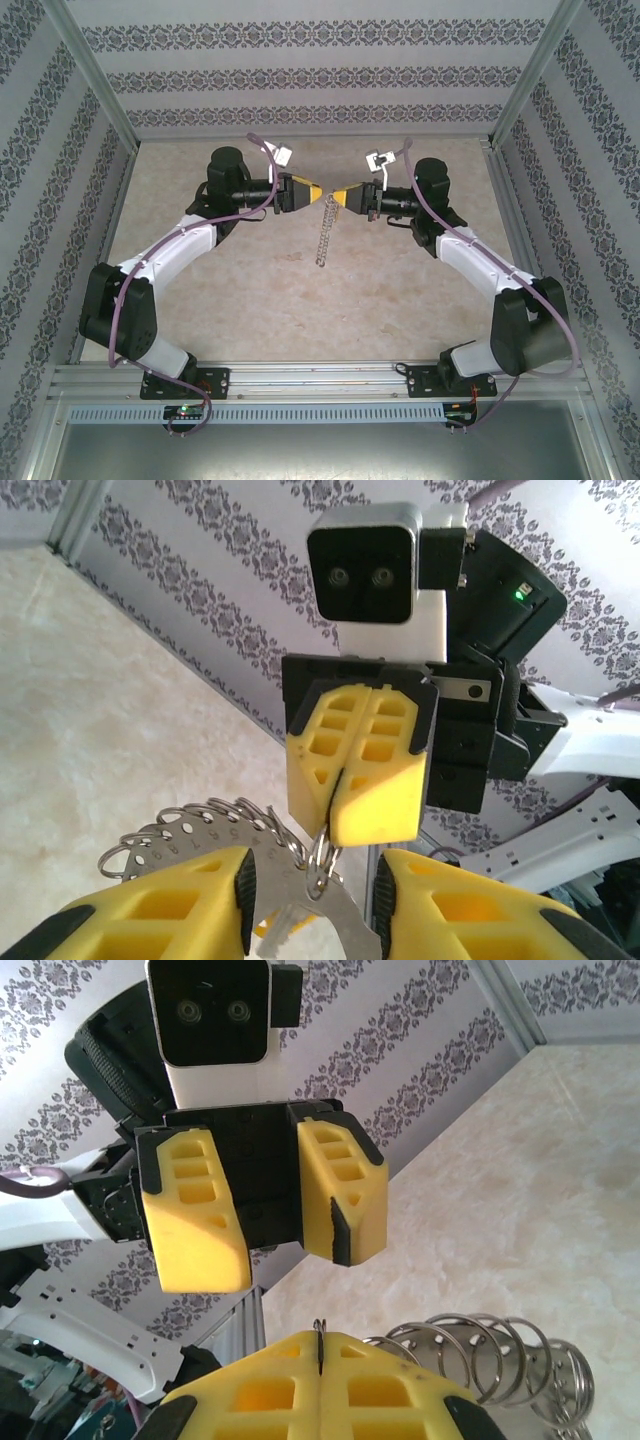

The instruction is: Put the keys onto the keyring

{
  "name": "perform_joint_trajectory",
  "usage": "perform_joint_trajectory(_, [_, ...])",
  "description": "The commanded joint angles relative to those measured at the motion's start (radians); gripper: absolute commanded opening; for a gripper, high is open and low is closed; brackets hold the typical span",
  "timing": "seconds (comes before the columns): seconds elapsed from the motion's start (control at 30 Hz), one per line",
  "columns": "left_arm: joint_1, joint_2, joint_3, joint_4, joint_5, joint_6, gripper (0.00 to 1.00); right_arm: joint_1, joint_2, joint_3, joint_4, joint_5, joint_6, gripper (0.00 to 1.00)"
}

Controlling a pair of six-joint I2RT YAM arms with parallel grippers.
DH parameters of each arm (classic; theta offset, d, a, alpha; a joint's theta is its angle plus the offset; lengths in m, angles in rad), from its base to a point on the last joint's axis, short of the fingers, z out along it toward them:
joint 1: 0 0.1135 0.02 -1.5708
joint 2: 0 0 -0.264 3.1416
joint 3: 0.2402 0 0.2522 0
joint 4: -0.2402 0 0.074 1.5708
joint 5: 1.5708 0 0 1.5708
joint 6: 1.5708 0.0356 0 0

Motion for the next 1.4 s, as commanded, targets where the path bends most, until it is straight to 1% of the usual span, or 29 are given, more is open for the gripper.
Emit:
perform_joint_trajectory(0.0, [0.001, 0.014, 0.027, -0.046, 0.056, 0.041, 0.35, -0.002, 0.004, 0.033, 0.02, -0.04, -0.027, 0.0])
perform_joint_trajectory(0.27, [-0.025, 0.047, 0.026, 0.009, 0.082, -0.004, 0.34, 0.01, 0.02, 0.03, 0.024, -0.038, -0.03, 0.0])
perform_joint_trajectory(0.5, [-0.036, 0.072, 0.006, 0.106, 0.083, -0.071, 0.34, 0.015, 0.03, 0.033, 0.026, -0.035, -0.031, 0.0])
perform_joint_trajectory(0.7, [-0.047, 0.087, 0.012, 0.114, 0.083, -0.077, 0.33, 0.017, 0.036, 0.036, 0.026, -0.037, -0.032, 0.0])
perform_joint_trajectory(0.8, [-0.05, 0.09, 0.01, 0.119, 0.081, -0.079, 0.3, 0.018, 0.04, 0.036, 0.027, -0.037, -0.032, 0.0])
perform_joint_trajectory(0.97, [-0.052, 0.093, 0.008, 0.133, 0.08, -0.086, 0.26, 0.019, 0.046, 0.038, 0.029, -0.034, -0.032, 0.0])
perform_joint_trajectory(1.1, [-0.054, 0.096, 0.005, 0.142, 0.08, -0.091, 0.18, 0.02, 0.051, 0.041, 0.031, -0.033, -0.03, 0.0])
perform_joint_trajectory(1.27, [-0.058, 0.1, 0.004, 0.142, 0.086, -0.091, 0.12, 0.022, 0.053, 0.045, 0.032, -0.032, -0.028, 0.0])
perform_joint_trajectory(1.3, [-0.06, 0.099, 0.003, 0.143, 0.088, -0.089, 0.1, 0.022, 0.053, 0.044, 0.032, -0.032, -0.028, 0.0])
perform_joint_trajectory(1.37, [-0.061, 0.098, 0.001, 0.144, 0.092, -0.086, 0.01, 0.024, 0.052, 0.047, 0.032, -0.029, -0.027, 0.0])
